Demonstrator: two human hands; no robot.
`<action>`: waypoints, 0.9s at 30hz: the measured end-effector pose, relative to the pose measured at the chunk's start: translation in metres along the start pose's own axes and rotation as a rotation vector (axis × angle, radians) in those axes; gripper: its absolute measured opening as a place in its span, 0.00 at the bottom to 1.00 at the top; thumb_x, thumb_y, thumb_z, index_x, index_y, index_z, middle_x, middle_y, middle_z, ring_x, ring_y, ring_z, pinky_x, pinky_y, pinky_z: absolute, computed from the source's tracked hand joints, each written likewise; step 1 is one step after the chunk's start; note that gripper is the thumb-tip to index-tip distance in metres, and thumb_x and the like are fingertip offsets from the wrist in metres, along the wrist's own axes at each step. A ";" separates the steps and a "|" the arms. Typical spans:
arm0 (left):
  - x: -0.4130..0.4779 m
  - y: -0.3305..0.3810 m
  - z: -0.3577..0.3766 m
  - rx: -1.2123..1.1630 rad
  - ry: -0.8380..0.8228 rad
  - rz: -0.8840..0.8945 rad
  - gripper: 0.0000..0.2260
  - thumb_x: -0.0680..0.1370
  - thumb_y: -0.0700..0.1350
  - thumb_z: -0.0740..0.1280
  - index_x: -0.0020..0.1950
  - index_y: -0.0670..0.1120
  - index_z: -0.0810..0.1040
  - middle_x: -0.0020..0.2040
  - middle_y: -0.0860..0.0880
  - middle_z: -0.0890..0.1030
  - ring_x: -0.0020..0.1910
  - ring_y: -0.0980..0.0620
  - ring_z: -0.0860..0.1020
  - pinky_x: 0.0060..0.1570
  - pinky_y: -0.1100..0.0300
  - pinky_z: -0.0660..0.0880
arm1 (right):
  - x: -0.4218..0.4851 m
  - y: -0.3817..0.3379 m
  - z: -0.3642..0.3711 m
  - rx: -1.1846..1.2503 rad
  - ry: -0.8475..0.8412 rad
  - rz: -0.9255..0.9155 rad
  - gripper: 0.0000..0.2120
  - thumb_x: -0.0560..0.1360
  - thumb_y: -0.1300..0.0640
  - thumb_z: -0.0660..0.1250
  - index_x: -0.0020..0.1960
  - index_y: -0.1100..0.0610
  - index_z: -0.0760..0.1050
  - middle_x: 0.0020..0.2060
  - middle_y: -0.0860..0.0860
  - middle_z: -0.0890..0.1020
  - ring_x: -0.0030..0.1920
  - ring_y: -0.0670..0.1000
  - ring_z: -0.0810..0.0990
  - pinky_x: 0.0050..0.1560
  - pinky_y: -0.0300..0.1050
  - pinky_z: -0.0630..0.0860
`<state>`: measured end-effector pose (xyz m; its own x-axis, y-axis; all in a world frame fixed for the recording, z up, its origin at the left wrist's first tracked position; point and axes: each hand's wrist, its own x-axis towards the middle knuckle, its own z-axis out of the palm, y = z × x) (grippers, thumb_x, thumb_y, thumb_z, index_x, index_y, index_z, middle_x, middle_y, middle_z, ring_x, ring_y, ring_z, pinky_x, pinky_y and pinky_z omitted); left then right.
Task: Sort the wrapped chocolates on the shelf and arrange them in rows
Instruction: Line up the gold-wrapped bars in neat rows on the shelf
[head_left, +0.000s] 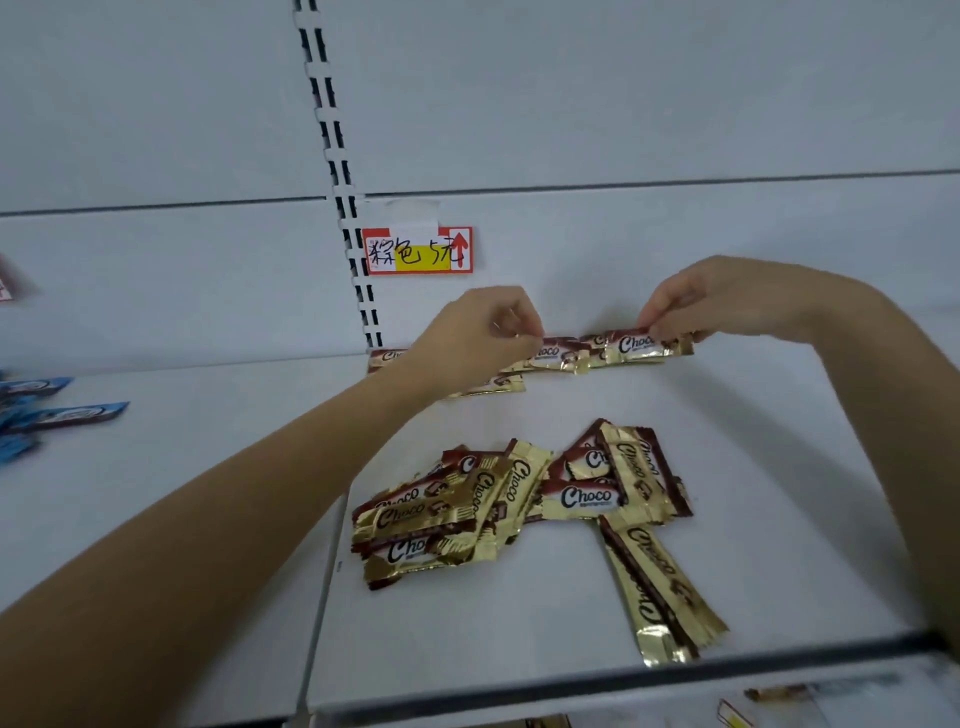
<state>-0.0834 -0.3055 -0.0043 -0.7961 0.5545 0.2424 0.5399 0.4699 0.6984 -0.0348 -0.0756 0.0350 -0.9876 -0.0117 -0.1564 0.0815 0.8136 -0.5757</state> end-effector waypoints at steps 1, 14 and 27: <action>0.004 0.002 0.007 0.046 -0.018 0.028 0.02 0.74 0.42 0.68 0.42 0.49 0.76 0.40 0.54 0.79 0.41 0.58 0.77 0.45 0.63 0.75 | 0.001 0.003 0.001 -0.042 -0.013 0.010 0.06 0.73 0.60 0.67 0.44 0.52 0.80 0.43 0.53 0.82 0.43 0.49 0.76 0.48 0.43 0.72; 0.006 -0.005 0.030 0.621 -0.089 0.250 0.11 0.77 0.53 0.63 0.55 0.53 0.79 0.55 0.51 0.77 0.55 0.50 0.70 0.54 0.52 0.69 | 0.017 0.006 0.020 -0.290 -0.053 -0.009 0.04 0.69 0.55 0.72 0.41 0.49 0.78 0.38 0.43 0.78 0.40 0.44 0.75 0.42 0.38 0.69; 0.006 -0.013 0.026 0.630 -0.065 0.195 0.10 0.78 0.50 0.62 0.56 0.51 0.79 0.54 0.51 0.77 0.55 0.51 0.70 0.53 0.55 0.70 | 0.025 0.006 0.030 -0.259 0.031 -0.037 0.05 0.71 0.54 0.71 0.44 0.54 0.78 0.37 0.45 0.76 0.41 0.48 0.75 0.40 0.40 0.69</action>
<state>-0.0880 -0.2903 -0.0295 -0.6600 0.7013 0.2695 0.7450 0.6573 0.1139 -0.0547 -0.0885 0.0037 -0.9932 -0.0295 -0.1126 0.0124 0.9348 -0.3549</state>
